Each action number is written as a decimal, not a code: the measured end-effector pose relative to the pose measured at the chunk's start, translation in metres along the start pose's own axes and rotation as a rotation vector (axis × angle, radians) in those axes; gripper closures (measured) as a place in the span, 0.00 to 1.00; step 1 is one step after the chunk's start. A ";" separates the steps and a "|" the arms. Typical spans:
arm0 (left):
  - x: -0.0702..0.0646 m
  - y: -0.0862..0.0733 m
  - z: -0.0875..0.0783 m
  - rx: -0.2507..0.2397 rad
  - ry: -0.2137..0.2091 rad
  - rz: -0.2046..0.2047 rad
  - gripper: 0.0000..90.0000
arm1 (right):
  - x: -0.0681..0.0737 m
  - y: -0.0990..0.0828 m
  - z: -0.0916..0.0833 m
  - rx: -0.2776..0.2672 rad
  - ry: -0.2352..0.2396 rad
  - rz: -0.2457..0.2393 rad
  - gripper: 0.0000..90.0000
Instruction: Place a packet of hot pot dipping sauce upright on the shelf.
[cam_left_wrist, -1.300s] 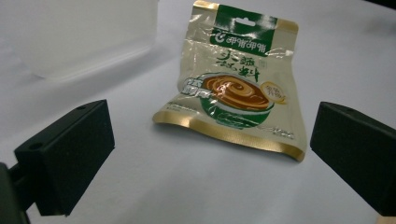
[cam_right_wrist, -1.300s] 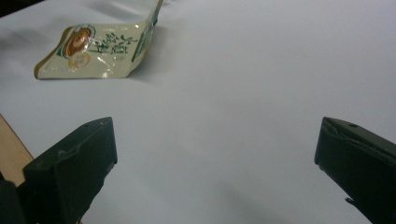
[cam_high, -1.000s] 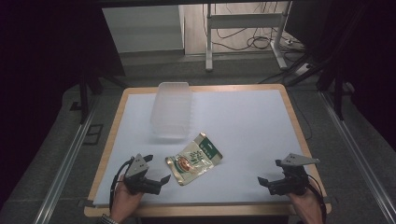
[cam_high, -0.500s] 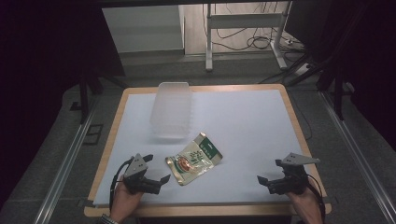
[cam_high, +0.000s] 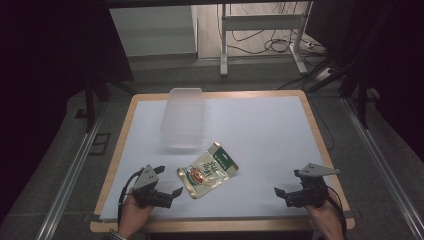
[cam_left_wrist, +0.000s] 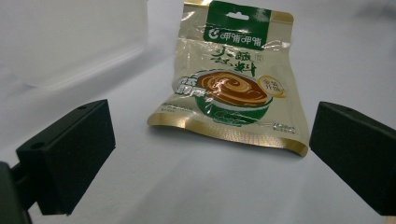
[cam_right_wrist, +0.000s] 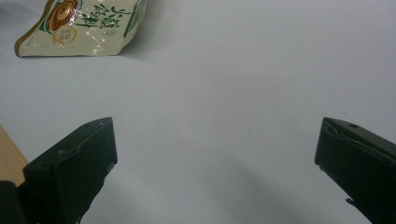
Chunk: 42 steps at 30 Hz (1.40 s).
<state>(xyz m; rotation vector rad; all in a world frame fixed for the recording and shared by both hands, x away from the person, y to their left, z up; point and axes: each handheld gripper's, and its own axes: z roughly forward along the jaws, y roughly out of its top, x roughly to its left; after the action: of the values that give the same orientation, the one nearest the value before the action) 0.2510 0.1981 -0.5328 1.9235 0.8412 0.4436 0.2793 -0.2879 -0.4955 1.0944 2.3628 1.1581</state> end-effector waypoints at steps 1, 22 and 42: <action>0.000 0.000 0.000 0.000 0.000 0.000 0.00 | 0.001 0.001 0.001 0.002 -0.007 -0.007 0.00; 0.000 0.000 0.001 0.001 0.002 0.001 0.00 | 0.002 0.017 0.012 -0.040 0.052 -0.008 0.00; 0.000 0.000 0.002 0.007 0.005 0.008 0.00 | 0.010 0.036 0.032 -0.037 0.115 -0.041 0.00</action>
<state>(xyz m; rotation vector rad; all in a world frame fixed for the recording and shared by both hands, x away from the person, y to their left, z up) 0.2520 0.1965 -0.5335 1.9331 0.8396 0.4516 0.3076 -0.2492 -0.4874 0.9872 2.4270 1.2765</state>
